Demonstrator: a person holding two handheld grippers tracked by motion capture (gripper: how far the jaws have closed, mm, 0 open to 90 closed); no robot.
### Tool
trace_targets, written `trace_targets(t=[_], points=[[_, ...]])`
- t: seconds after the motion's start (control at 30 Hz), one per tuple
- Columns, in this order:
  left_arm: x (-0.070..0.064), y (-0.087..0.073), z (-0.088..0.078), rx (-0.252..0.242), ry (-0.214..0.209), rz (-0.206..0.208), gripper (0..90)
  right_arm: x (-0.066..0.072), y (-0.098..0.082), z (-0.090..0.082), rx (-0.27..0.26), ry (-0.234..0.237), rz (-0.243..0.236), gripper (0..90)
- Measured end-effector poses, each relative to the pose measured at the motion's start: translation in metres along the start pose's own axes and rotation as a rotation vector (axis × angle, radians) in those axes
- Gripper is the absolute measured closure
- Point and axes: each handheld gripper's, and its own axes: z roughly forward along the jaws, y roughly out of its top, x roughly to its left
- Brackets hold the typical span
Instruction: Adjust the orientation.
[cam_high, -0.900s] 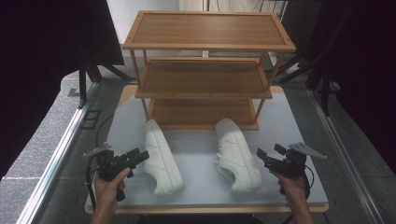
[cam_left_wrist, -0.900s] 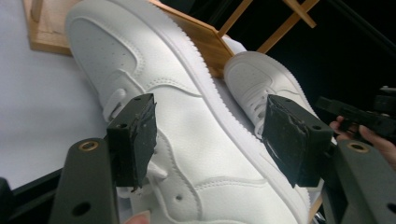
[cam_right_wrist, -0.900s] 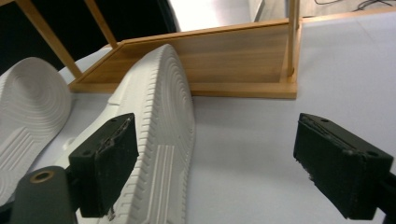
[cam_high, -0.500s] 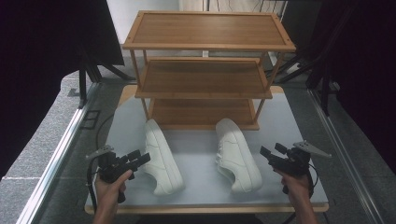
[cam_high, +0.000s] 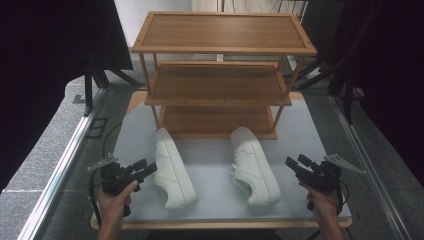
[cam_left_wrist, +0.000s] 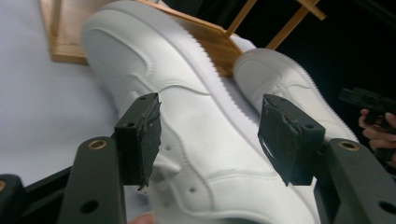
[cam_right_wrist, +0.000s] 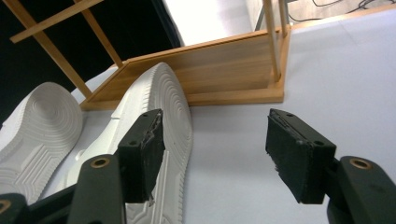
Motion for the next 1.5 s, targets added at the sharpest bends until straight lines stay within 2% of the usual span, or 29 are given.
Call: trace_targets(t=[0.07,0.2,0.33,0.47,0.67,0.73,0.87,1.0,1.13,1.27,1.37,1.5], points=[[0.004,-0.003,-0.003,-0.005,0.025,-0.013,40.9,-0.003,-0.002,-0.002,-0.001,0.001,0.013,38.5],[0.007,-0.010,-0.002,0.005,0.048,-0.025,42.7,-0.006,-0.005,-0.004,0.001,0.010,0.020,39.6],[-0.002,-0.014,-0.001,0.028,0.056,0.007,47.0,-0.004,-0.005,-0.005,-0.008,0.047,0.038,41.4],[-0.013,-0.017,-0.006,0.032,0.071,0.041,59.9,0.004,-0.004,-0.002,-0.002,0.045,0.013,41.4],[-0.015,-0.020,-0.019,-0.015,0.077,0.032,85.0,0.010,-0.007,0.012,0.029,0.024,0.007,41.1],[-0.015,-0.020,-0.020,-0.013,0.072,0.034,89.0,0.012,-0.009,0.016,0.039,0.021,0.008,41.1],[-0.015,-0.019,-0.019,0.034,0.059,0.045,90.0,0.017,-0.011,0.018,0.052,0.019,-0.002,40.8],[-0.017,-0.021,-0.013,0.063,0.055,0.046,90.0,0.017,-0.011,0.016,0.054,0.015,0.009,40.9],[-0.024,-0.030,-0.008,0.085,0.054,0.046,90.0,0.014,-0.011,0.013,0.051,0.015,0.027,40.8],[-0.029,-0.041,-0.001,0.137,0.052,0.047,90.0,0.012,-0.011,0.012,0.044,0.016,0.035,40.7],[-0.029,-0.043,0.001,0.141,0.045,0.035,90.0,0.013,-0.009,0.011,0.040,0.020,0.037,40.6],[-0.030,-0.044,0.001,0.149,0.047,0.044,90.0,0.014,-0.007,0.010,0.034,0.022,0.035,40.6]])
